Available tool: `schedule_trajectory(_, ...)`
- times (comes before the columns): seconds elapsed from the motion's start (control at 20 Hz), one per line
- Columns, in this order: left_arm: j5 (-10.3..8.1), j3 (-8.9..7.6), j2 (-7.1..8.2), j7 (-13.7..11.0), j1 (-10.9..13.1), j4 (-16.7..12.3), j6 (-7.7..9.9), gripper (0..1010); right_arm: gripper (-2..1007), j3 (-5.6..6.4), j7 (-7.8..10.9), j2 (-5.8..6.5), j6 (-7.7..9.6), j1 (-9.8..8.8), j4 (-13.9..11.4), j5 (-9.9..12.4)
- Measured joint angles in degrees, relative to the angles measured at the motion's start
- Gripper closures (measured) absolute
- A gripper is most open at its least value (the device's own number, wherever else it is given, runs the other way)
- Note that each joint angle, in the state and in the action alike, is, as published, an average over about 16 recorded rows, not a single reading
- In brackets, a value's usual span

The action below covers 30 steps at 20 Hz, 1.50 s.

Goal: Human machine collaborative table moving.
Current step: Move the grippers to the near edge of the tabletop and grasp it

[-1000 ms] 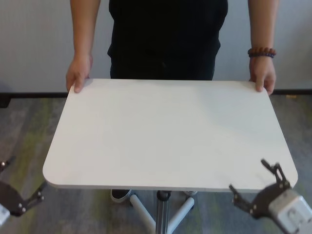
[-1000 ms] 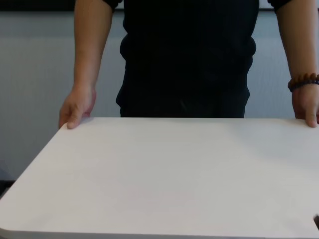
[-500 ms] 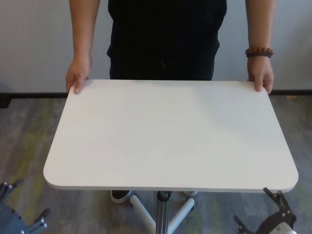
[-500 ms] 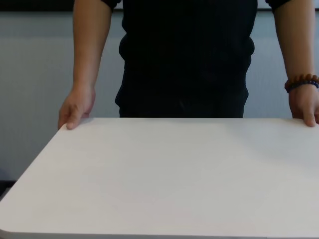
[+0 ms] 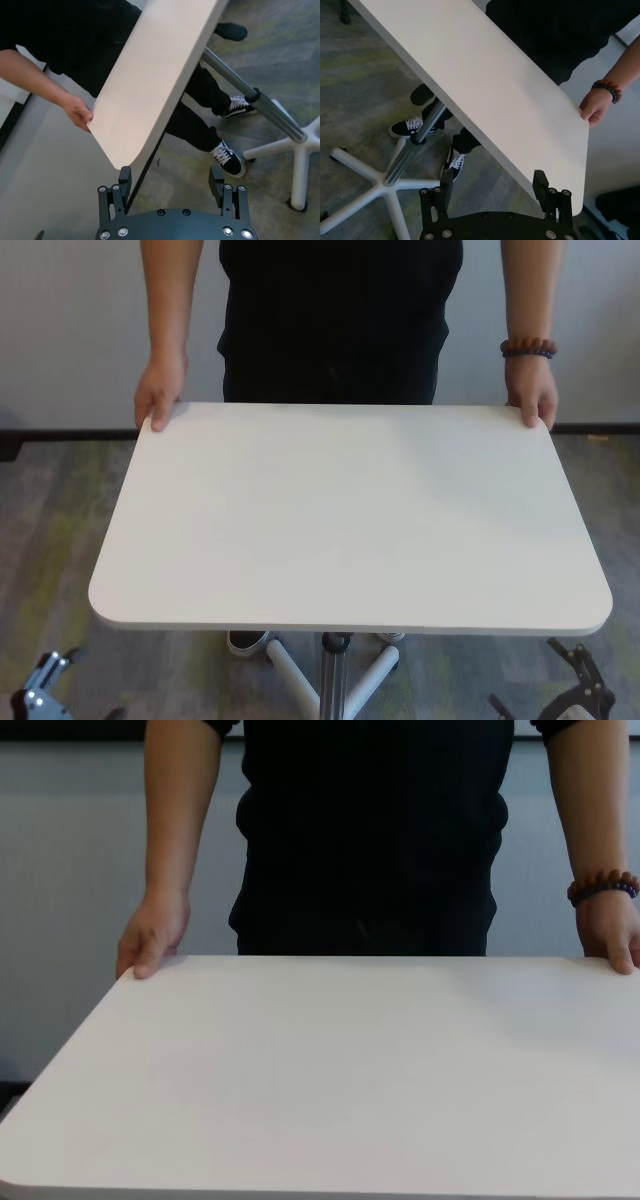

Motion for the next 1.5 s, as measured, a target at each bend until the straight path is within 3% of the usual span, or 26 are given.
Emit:
schedule_trajectory(0.25,6.28,2.27,-3.24,0.86,-3.37,2.55,1.9,9,4,-0.28,0.06,-0.74,2.08,0.63,0.75,-2.33)
schedule_trajectory(0.45,9.83,3.33,-5.64,1.31,-5.63,3.86,3.03,9,4,-0.55,0.24,-1.34,3.63,1.34,1.55,-4.24)
schedule_trajectory(0.65,11.93,4.12,-8.02,1.11,-7.73,5.16,3.93,9,4,-0.68,0.45,-1.82,4.84,1.98,2.33,-5.97)
schedule_trajectory(1.15,14.81,5.34,-13.29,0.29,-11.94,8.52,6.2,9,4,-0.14,1.03,-2.74,6.07,2.88,3.77,-8.95)
schedule_trajectory(1.5,19.3,6.03,-16.34,1.71,-14.06,10.6,8.97,9,4,-0.03,1.59,-3.58,6.67,3.72,4.71,-11.19)
